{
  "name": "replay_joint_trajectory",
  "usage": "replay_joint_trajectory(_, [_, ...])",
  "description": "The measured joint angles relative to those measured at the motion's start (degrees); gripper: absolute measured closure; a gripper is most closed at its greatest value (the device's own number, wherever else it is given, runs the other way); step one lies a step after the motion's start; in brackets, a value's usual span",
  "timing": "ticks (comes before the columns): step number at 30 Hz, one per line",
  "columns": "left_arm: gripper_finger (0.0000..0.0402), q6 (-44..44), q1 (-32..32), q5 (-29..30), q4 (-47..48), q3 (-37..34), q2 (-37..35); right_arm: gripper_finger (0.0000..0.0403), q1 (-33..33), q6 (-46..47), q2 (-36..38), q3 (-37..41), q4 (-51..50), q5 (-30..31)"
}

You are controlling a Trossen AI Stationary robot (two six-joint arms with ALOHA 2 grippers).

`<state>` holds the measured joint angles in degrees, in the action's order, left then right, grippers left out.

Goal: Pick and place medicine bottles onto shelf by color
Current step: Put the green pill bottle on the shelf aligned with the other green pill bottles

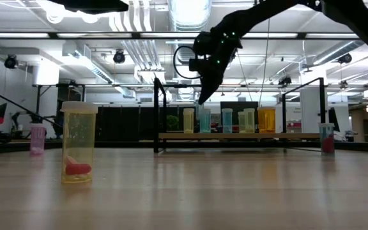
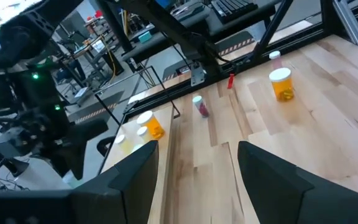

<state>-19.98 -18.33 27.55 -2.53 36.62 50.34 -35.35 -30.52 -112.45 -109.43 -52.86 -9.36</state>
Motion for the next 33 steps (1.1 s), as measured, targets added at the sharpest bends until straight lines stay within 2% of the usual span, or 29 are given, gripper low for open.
replay_joint_trajectory(9, [0.0198, 0.06, 0.00, 0.00, 0.00, -0.41, -2.77, 0.0291, -1.89, -2.06, -1.00, 0.36, -0.22, -0.12])
replay_joint_trajectory(33, [0.0198, 0.06, 0.00, -0.02, 0.00, -0.43, -2.05, 0.0291, -1.97, -0.69, -1.00, 5.01, 5.47, -2.11])
